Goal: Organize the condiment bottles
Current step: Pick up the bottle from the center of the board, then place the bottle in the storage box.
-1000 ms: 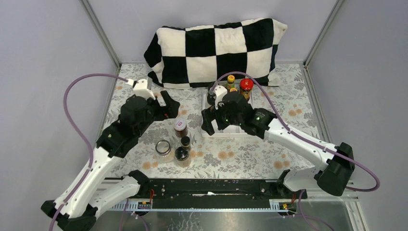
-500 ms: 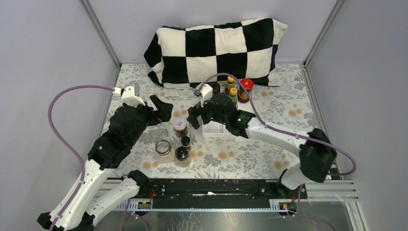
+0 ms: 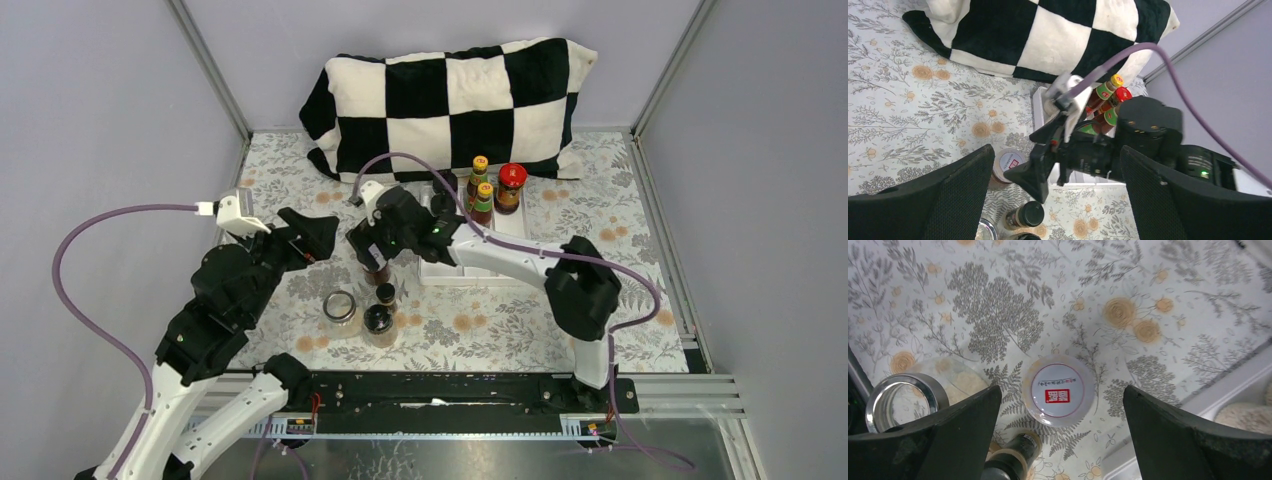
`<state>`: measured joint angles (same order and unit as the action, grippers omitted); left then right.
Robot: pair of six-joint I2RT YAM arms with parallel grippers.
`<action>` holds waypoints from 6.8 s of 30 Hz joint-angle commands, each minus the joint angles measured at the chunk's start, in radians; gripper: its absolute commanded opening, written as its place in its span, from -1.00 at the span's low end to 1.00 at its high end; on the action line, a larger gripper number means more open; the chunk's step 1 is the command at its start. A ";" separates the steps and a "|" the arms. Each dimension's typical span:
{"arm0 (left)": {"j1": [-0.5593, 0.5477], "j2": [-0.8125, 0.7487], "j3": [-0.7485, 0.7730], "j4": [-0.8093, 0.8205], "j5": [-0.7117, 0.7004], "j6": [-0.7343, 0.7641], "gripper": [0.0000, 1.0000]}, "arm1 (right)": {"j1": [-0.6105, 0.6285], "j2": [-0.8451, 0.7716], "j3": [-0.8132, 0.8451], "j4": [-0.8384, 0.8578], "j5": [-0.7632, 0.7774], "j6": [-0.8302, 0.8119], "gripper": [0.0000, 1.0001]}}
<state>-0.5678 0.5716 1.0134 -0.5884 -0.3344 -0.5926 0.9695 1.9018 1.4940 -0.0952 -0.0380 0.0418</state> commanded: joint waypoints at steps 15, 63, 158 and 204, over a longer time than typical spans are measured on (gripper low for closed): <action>0.003 -0.041 0.016 -0.031 -0.020 0.003 0.98 | 0.048 0.204 0.199 -0.165 0.135 0.008 0.86; 0.001 0.017 -0.030 0.003 -0.020 0.001 0.98 | 0.046 -0.012 0.123 -0.123 0.255 0.011 0.17; 0.001 0.421 -0.121 0.218 0.106 0.040 0.98 | -0.618 -0.332 -0.252 -0.195 0.215 0.093 0.15; 0.002 0.418 -0.119 0.211 0.088 0.066 0.97 | -0.638 -0.140 -0.202 -0.057 0.205 0.083 0.15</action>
<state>-0.5678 1.0027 0.8894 -0.4107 -0.2249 -0.5484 0.3382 1.7615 1.2274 -0.2260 0.1703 0.1257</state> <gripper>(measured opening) 0.987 0.696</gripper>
